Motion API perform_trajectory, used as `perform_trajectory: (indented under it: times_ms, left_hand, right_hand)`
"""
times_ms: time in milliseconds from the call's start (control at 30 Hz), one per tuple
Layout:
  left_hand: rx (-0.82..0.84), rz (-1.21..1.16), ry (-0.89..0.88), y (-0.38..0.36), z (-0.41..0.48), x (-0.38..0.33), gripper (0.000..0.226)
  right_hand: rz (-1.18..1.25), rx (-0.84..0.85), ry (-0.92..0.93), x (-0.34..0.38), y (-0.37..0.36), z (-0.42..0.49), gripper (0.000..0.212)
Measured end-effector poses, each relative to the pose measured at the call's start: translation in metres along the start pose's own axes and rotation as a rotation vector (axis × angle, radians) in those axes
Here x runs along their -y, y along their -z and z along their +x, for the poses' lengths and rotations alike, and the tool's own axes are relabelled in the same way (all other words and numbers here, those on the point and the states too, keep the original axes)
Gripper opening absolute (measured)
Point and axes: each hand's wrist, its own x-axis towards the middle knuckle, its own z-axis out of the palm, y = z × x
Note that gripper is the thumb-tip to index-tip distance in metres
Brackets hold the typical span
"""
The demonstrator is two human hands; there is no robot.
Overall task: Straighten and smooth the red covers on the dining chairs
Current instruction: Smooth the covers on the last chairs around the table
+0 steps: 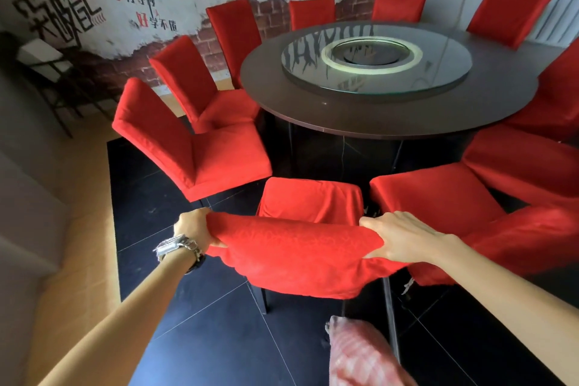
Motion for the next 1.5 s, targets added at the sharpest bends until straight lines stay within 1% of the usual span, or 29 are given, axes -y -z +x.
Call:
perform_trajectory:
  times_ms: [67, 133, 200, 267, 367, 400, 467, 567, 633, 667, 800, 900, 967, 1000, 1067, 1133, 1200, 1367, 1500]
  left_hand:
    - [-0.015, -0.030, -0.022, -0.001, 0.006, -0.015, 0.037]
    - [0.014, -0.043, -0.071, -0.004, 0.012, -0.042, 0.036]
    - [0.051, -0.038, -0.134, -0.007, 0.022, -0.069, 0.042]
    - [0.068, 0.007, -0.155, -0.007, 0.031, -0.089, 0.049]
    - [0.063, 0.103, -0.132, -0.013, 0.042, -0.099, 0.050]
    - [0.065, 0.132, -0.114, -0.014, 0.044, -0.101, 0.050]
    - [0.096, 0.206, -0.077, -0.014, 0.046, -0.104, 0.054]
    - [0.185, 0.335, -0.064, -0.012, 0.044, -0.110, 0.072]
    - [0.227, 0.414, -0.066, -0.012, 0.042, -0.112, 0.084]
    - [0.248, 0.434, -0.065, -0.013, 0.041, -0.112, 0.087]
    - [0.312, 0.470, -0.075, -0.007, 0.039, -0.112, 0.091]
    - [0.341, 0.440, -0.105, -0.003, 0.035, -0.107, 0.103]
    - [0.387, 0.332, -0.103, 0.000, 0.025, -0.100, 0.111]
    - [0.410, 0.277, -0.121, 0.002, 0.020, -0.095, 0.111]
    - [0.435, 0.200, -0.197, 0.009, 0.010, -0.081, 0.108]
    - [0.441, 0.157, -0.265, 0.019, 0.003, -0.064, 0.105]
    - [0.434, 0.143, -0.285, 0.031, -0.002, -0.043, 0.104]
    - [0.379, 0.171, -0.252, 0.065, -0.002, 0.012, 0.097]
    - [0.293, 0.187, -0.244, 0.089, 0.014, 0.045, 0.083]
  right_hand:
    - [-0.008, -0.011, -0.011, -0.015, 0.008, 0.008, 0.053]
    - [-0.040, 0.014, -0.062, -0.037, 0.024, 0.015, 0.054]
    - [-0.094, 0.055, -0.102, -0.059, 0.034, 0.018, 0.055]
    - [-0.112, 0.081, -0.107, -0.076, 0.036, 0.019, 0.056]
    - [-0.068, 0.109, -0.094, -0.092, 0.035, 0.026, 0.065]
    - [-0.065, 0.143, -0.075, -0.096, 0.036, 0.031, 0.068]
    - [-0.050, 0.273, -0.047, -0.098, 0.037, 0.040, 0.074]
    - [-0.048, 0.532, -0.073, -0.097, 0.043, 0.057, 0.082]
    - [-0.057, 0.650, -0.103, -0.091, 0.046, 0.066, 0.093]
    - [-0.068, 0.693, -0.114, -0.089, 0.047, 0.069, 0.098]
    - [-0.055, 0.756, -0.180, -0.083, 0.053, 0.068, 0.111]
    - [-0.018, 0.786, -0.249, -0.073, 0.064, 0.063, 0.115]
    - [0.025, 0.771, -0.303, -0.059, 0.070, 0.062, 0.112]
    - [0.059, 0.730, -0.320, -0.049, 0.072, 0.061, 0.110]
    - [0.159, 0.581, -0.327, -0.024, 0.070, 0.063, 0.099]
    - [0.238, 0.412, -0.298, 0.009, 0.067, 0.067, 0.084]
    - [0.261, 0.299, -0.255, 0.046, 0.066, 0.076, 0.073]
    - [0.218, 0.144, -0.101, 0.130, 0.071, 0.107, 0.057]
    - [0.220, 0.122, -0.035, 0.179, 0.074, 0.133, 0.044]
